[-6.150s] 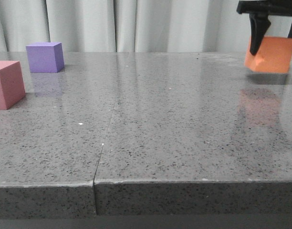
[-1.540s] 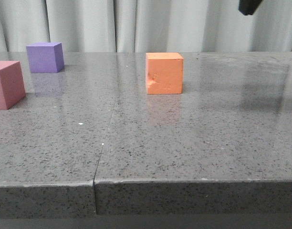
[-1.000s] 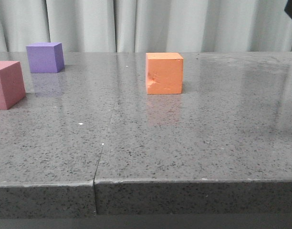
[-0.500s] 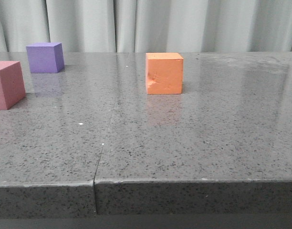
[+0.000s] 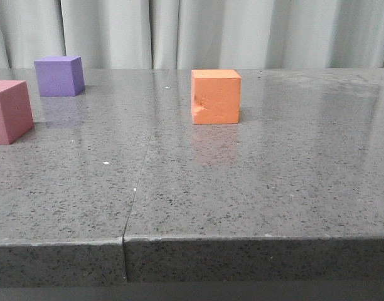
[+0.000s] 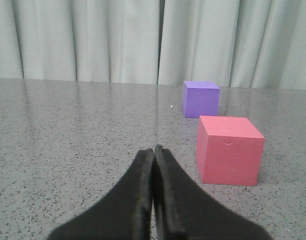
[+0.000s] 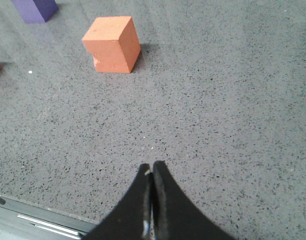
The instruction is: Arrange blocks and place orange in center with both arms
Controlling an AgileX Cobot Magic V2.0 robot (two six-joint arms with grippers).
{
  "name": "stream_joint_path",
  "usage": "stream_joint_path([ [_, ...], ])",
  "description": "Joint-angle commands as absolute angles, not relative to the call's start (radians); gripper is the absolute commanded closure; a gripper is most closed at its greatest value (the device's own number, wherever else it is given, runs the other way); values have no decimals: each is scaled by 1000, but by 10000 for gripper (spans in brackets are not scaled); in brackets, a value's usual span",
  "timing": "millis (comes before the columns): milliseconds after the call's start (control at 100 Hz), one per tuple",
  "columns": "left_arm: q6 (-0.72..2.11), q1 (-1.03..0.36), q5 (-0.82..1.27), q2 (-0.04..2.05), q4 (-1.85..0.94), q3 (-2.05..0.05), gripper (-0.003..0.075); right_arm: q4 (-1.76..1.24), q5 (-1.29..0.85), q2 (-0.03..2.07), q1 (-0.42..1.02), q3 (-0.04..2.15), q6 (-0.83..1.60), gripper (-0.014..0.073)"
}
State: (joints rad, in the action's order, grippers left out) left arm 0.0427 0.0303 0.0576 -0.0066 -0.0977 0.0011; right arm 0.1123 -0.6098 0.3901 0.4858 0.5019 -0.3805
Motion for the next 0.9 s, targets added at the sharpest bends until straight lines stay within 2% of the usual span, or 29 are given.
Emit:
stream_joint_path([
  [0,42,32,-22,-35,-96,41,741,129,-527,347,482,505,-374,661],
  [320,42,32,-30,-33,-100,15,741,144,-533,244,482,448,-374,661],
  [580,42,32,32,20,-100,-148,741,144,-532,244,482,438,-374,661],
  [890,42,32,275,244,-100,-396,741,144,-532,244,482,438,-374,661],
])
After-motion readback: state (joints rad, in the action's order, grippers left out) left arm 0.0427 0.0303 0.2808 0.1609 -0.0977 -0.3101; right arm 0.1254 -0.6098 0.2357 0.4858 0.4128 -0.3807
